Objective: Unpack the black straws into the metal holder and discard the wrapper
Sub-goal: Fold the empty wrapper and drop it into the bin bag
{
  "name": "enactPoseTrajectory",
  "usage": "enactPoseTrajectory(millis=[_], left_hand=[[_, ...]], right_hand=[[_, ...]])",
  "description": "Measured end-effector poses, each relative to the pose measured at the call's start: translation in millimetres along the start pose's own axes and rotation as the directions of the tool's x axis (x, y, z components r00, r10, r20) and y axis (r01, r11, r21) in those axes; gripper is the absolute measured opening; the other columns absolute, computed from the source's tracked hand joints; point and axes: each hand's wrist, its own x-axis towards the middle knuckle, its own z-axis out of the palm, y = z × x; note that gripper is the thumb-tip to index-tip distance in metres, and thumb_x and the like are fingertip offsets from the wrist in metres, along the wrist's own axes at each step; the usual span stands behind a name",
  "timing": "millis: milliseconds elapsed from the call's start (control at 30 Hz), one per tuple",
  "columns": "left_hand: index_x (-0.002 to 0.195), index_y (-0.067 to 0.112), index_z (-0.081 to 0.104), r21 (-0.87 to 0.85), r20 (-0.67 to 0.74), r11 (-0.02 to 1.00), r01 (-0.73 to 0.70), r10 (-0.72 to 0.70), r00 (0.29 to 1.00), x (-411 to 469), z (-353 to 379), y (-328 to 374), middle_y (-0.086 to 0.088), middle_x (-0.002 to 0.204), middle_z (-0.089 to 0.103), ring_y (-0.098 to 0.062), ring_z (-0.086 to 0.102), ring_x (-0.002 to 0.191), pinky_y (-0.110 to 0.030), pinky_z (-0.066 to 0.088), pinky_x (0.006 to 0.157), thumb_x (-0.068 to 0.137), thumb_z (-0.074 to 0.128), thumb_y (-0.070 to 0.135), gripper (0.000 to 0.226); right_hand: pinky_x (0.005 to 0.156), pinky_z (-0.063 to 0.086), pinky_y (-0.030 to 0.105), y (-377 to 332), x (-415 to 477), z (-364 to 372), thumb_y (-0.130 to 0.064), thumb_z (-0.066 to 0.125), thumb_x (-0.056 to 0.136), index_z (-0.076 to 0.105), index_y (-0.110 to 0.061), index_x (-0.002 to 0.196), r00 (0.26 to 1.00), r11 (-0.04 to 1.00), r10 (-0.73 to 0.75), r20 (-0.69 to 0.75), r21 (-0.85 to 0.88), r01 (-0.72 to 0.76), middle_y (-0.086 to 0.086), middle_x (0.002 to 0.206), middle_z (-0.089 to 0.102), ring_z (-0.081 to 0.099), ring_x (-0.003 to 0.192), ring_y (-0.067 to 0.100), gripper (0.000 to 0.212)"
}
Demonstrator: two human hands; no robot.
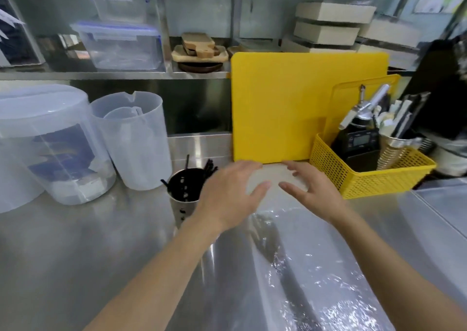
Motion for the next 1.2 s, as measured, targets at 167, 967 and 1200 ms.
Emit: enactPoseTrajectory(millis=[167,967,1200], left_hand=[[0.138,0.028,0.039,0.009,0.205,0.999,-0.052,0.049,0.977,-24,83,4,0.008,0.143,0.045,-0.013,0.039,0.132,-0.023,0.025,0.105,0.080,0.028,0.063,0.069],[0.141,0.012,0.012,0.111,0.227,0.748,0.654,-0.660,0.716,-79,175,4,-0.014,0.138,0.038,-0.033,0.042,0.126,-0.040,0.039,0.095,0.071,0.073,0.041,0.097],[0.091,0.005,0.064,-0.502,0.384,0.444,0.742,-0.654,0.652,-65,149,-6,-0.007,0.076,0.064,-0.020,0.059,0.067,-0.020,0.041,0.054,0.077,0.071,0.028,0.028]], right_hand=[[0.108,0.029,0.046,63,-59,-7,-0.072,0.044,0.074,0.030,-0.031,0.141,0.971,0.960,0.231,0.068,-0.177,-0.216,0.001,0.146,0.040,0.037,0.133,0.022,0.080],[0.054,0.040,0.025,159,-130,-1,-0.008,0.071,0.072,0.053,-0.010,0.059,0.604,0.548,0.768,0.211,0.270,-0.792,0.005,0.054,0.053,0.050,0.056,0.021,0.023],[0.042,0.043,0.018,157,-133,-17,0.003,0.056,0.083,0.059,-0.003,0.069,0.704,0.340,0.597,0.384,0.674,-0.656,0.012,0.059,0.062,0.057,0.043,0.015,0.015]])
